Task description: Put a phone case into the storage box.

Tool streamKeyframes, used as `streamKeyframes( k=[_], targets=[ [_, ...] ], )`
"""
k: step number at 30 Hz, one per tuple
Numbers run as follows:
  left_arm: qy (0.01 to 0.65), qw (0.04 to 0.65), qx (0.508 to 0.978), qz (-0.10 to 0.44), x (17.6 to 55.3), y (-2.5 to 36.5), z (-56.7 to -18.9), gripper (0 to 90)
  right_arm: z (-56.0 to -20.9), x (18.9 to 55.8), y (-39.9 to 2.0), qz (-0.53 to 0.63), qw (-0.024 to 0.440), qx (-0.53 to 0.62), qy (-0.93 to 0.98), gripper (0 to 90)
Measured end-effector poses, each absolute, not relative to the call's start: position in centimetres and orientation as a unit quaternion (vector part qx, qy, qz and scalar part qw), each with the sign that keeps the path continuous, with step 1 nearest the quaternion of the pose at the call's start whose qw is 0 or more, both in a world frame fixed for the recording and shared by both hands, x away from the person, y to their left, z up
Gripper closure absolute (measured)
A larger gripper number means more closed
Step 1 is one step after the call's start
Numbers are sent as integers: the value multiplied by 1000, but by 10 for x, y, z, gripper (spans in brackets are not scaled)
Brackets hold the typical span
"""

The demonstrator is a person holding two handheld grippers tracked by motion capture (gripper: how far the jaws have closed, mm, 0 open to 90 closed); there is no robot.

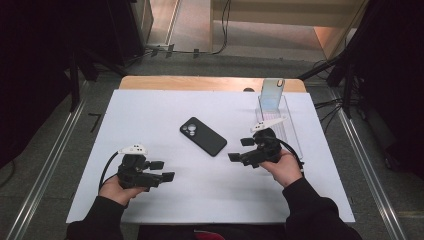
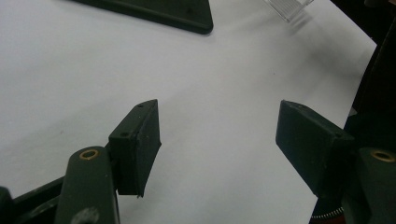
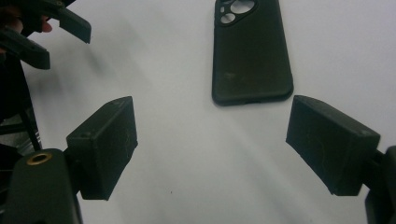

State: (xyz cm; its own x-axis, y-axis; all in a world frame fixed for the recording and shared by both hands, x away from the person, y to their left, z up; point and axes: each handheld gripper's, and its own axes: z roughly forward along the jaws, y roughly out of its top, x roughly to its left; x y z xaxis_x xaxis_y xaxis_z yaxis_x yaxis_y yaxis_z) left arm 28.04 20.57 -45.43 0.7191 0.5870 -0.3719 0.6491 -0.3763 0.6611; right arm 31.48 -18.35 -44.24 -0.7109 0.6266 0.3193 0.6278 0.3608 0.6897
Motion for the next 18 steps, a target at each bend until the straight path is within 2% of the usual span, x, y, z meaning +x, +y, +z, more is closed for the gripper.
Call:
streamKeyframes(
  k=[18],
  targets=[
    [375,414,829,-34,281,208,-455,308,-437,351,-163,-411,-8,-385,-827,144]
  ],
)
